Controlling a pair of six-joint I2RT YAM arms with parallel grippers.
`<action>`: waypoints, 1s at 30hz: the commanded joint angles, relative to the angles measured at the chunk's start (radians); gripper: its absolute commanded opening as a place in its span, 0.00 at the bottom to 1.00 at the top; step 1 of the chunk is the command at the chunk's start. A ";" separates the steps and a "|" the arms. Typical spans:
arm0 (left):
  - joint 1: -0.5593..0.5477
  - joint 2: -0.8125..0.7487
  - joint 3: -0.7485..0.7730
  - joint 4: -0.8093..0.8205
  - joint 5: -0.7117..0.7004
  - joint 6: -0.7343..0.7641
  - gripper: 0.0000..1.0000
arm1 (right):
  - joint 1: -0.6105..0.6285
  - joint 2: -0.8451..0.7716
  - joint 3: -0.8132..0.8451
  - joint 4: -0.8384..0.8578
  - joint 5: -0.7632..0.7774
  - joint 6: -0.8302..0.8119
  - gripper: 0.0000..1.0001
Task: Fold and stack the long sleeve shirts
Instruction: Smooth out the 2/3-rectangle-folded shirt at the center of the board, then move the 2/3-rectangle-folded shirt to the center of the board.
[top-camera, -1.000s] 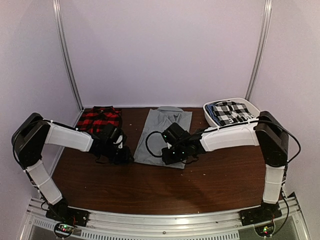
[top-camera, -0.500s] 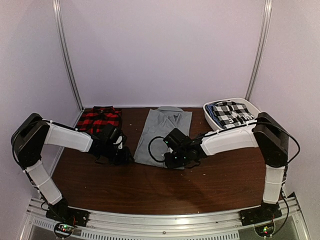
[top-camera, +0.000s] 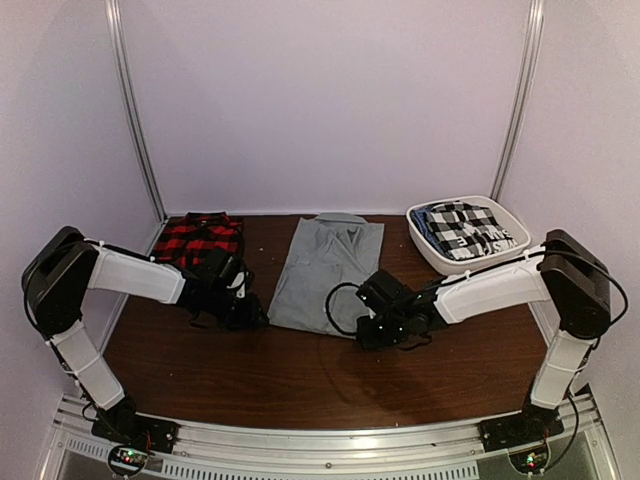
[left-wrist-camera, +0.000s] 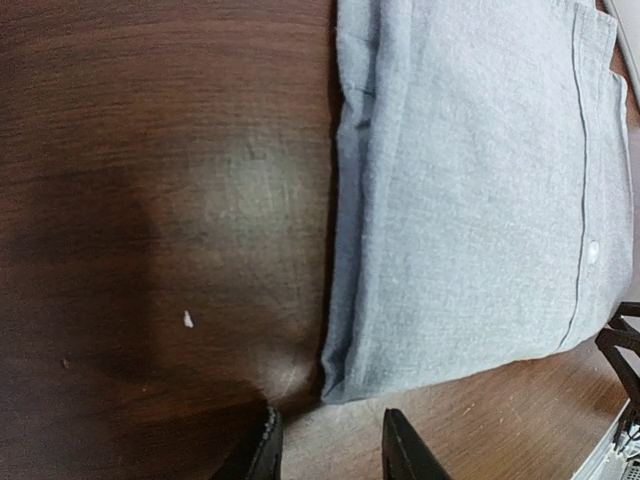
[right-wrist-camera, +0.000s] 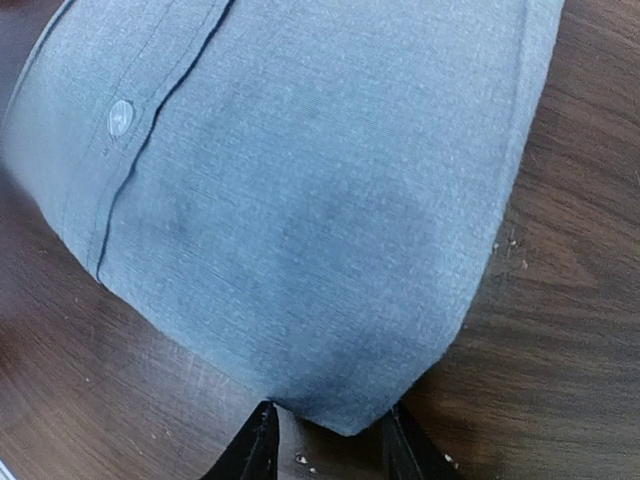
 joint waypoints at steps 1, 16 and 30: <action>0.002 -0.041 -0.009 0.007 0.015 0.031 0.36 | -0.006 -0.058 -0.034 0.009 -0.001 0.026 0.36; 0.002 -0.060 0.022 -0.003 0.013 0.070 0.36 | -0.040 -0.186 -0.180 0.088 -0.030 0.069 0.36; -0.007 0.043 0.082 0.012 0.032 0.082 0.36 | -0.041 -0.128 -0.172 0.159 -0.080 0.080 0.35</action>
